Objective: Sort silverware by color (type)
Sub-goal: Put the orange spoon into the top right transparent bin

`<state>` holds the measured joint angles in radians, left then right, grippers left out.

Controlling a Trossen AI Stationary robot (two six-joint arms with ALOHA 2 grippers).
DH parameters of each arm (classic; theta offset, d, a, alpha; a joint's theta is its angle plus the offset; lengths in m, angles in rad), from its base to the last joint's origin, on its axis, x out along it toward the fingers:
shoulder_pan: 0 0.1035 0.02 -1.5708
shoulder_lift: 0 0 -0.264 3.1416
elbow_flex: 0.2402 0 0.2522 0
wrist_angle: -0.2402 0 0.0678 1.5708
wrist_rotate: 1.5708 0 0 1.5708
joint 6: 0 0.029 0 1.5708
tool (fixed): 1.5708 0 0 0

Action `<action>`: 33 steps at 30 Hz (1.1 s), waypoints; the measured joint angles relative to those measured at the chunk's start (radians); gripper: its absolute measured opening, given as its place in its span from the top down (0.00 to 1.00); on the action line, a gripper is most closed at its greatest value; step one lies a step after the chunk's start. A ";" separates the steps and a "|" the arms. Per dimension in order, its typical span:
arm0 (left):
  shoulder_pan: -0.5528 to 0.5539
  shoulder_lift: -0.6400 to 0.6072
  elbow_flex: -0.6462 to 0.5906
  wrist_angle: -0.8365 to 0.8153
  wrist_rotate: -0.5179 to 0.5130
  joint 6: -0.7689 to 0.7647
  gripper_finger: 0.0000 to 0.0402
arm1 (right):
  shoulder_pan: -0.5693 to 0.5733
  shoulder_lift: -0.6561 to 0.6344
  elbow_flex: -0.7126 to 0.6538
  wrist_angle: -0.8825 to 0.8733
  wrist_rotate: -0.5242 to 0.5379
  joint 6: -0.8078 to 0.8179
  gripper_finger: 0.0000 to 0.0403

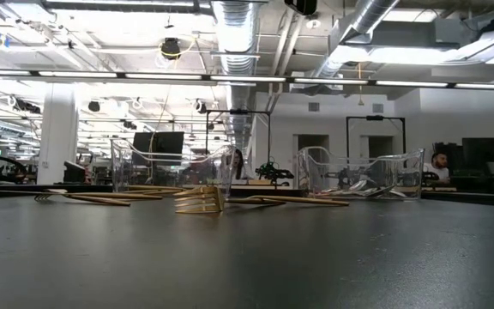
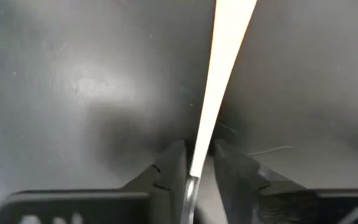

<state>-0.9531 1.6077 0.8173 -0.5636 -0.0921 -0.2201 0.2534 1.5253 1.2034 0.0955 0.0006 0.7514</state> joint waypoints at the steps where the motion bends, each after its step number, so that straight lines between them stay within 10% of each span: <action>1: 0.000 0.000 0.000 -0.006 -0.001 -0.014 0.86 | -0.002 0.000 0.000 0.000 0.000 0.000 0.95; 14: 0.057 -0.083 -0.007 -0.193 -0.191 -0.253 0.99 | -0.038 -0.030 0.000 -0.015 0.011 -0.003 0.96; 24: 0.258 -0.290 -0.006 -0.197 -0.410 -0.286 0.99 | -0.056 -0.177 0.001 -0.374 0.389 0.029 0.88; 33: 0.601 -0.422 -0.004 0.221 -0.470 -0.097 0.99 | -0.106 -0.141 0.000 -0.402 0.363 0.039 0.59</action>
<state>-0.3522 1.1862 0.8131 -0.3426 -0.5618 -0.3174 0.1477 1.3847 1.2034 -0.3066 0.3631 0.7901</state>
